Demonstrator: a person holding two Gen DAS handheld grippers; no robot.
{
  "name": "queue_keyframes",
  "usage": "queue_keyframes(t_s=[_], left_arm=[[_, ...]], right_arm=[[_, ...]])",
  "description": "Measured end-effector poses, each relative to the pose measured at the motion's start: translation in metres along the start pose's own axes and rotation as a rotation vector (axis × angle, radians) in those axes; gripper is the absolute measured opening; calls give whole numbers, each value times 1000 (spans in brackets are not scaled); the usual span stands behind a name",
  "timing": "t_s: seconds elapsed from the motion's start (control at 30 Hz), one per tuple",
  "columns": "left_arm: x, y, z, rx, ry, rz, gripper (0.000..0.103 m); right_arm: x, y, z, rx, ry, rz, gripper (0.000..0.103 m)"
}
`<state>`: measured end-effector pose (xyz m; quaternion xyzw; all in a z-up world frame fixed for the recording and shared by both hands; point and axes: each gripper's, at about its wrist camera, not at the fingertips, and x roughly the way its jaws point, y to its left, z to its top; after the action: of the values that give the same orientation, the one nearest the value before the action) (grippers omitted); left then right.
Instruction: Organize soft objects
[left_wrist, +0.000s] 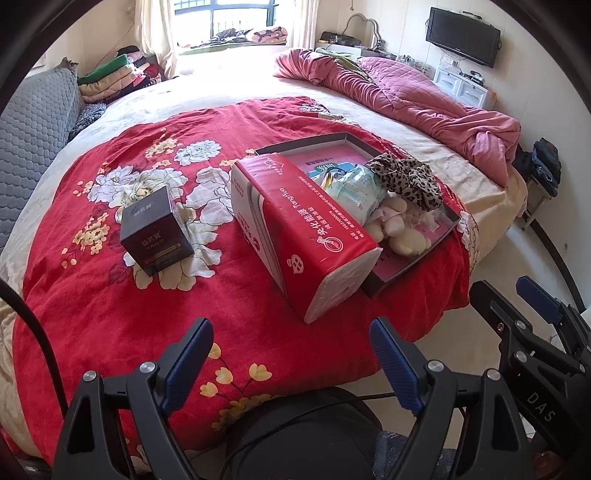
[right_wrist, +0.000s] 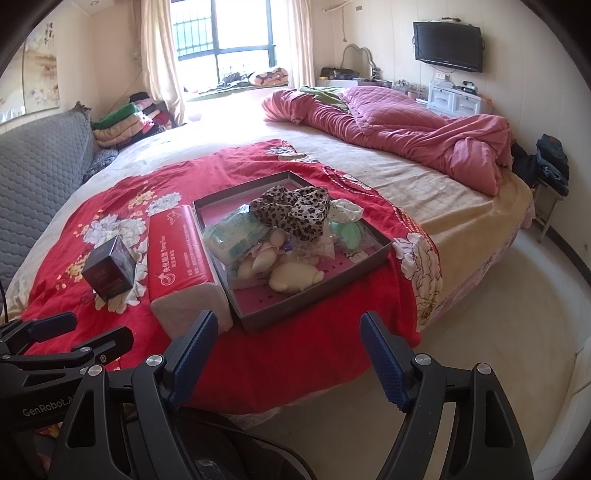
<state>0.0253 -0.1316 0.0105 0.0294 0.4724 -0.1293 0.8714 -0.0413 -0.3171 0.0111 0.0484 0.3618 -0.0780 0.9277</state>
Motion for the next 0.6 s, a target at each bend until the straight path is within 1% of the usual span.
queue_keyframes(t_s=[0.6], left_arm=[[0,-1,0,4,1,5,86]], right_arm=[[-2,0,1,-2,-9,-1,80]])
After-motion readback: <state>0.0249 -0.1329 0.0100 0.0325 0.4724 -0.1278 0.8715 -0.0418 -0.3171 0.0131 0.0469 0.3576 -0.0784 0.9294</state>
